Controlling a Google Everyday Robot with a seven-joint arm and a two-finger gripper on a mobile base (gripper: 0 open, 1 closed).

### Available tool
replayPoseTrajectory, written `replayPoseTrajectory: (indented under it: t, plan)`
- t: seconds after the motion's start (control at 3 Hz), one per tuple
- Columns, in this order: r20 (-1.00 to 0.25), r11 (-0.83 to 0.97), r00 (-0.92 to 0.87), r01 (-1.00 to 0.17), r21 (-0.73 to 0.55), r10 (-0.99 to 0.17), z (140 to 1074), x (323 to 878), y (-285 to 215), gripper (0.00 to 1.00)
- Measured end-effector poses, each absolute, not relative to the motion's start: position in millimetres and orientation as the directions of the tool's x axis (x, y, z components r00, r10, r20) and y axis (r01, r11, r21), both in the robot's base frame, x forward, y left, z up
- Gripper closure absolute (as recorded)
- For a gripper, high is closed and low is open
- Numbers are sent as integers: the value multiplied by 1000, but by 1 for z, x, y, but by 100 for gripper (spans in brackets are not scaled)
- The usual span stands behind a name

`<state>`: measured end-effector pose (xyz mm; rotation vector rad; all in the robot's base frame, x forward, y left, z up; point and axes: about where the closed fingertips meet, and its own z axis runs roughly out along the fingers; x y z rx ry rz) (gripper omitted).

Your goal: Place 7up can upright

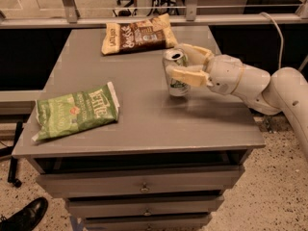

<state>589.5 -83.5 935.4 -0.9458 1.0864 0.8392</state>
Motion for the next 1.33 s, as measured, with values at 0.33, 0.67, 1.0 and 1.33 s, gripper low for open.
replayPoseTrajectory:
  t: [0.33,0.67,1.0,1.33]
  plan:
    - [-963,365,256,-907,-208,88,927,591,-92,74]
    - [-962,372,254,-906,-202,97,921,589,-99,52]
    - [-962,384,250,-904,-189,114,915,587,-104,29]
    - [-962,400,248,-898,-184,116,913,583,-113,5]
